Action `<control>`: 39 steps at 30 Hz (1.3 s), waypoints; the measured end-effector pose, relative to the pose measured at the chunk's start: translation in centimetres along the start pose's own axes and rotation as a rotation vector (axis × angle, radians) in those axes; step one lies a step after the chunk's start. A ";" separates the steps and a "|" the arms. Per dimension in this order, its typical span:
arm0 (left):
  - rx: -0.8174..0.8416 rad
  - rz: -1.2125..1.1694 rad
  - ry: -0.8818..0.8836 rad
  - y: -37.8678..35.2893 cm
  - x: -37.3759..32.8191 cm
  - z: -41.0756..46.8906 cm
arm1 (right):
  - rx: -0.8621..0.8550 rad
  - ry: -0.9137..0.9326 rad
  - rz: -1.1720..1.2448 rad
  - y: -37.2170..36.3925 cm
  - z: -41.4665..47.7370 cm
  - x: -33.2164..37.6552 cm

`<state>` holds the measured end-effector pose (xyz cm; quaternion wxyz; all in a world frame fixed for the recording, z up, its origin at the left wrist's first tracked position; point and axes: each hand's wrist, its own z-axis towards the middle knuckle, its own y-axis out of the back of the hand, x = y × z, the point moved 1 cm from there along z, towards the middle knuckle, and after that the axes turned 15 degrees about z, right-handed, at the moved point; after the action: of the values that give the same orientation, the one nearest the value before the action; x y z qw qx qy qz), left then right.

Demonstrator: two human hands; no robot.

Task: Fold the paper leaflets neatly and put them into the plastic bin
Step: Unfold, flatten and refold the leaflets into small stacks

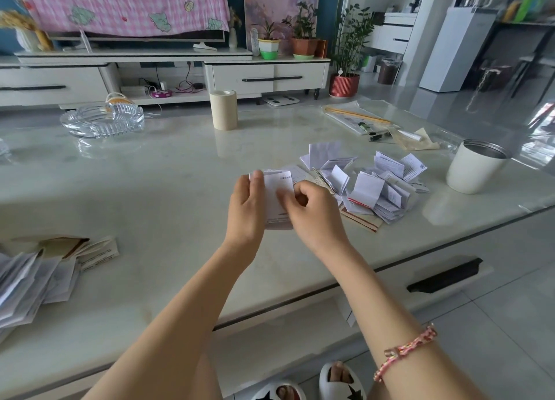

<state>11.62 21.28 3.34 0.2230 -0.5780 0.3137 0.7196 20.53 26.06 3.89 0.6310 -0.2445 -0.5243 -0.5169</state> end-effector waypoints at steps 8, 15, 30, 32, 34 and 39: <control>0.031 0.022 -0.051 0.2 0.4 0.1 | -0.005 -0.234 0.141 -2.1 -0.5 -0.4; 0.184 0.092 0.077 0.3 1.0 0.2 | 0.131 -0.324 0.381 -3.4 -1.3 -0.1; 0.147 -0.355 0.247 2.4 1.9 1.8 | 0.326 -0.357 0.223 -2.8 1.1 -1.3; 0.085 -0.338 0.227 2.4 2.0 1.9 | 0.178 -0.268 0.067 -2.2 2.3 -2.2; 0.055 -0.324 0.210 2.3 2.1 1.9 | 0.011 -0.170 -0.152 -1.4 3.3 -3.1; 0.058 -0.320 0.244 2.6 2.5 2.0 | 0.095 -0.230 -0.735 -0.8 4.3 -5.3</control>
<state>7.91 20.75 1.65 0.3112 -0.6968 0.2633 0.5902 18.50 31.59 0.26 0.3514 -0.0671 -0.6677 -0.6528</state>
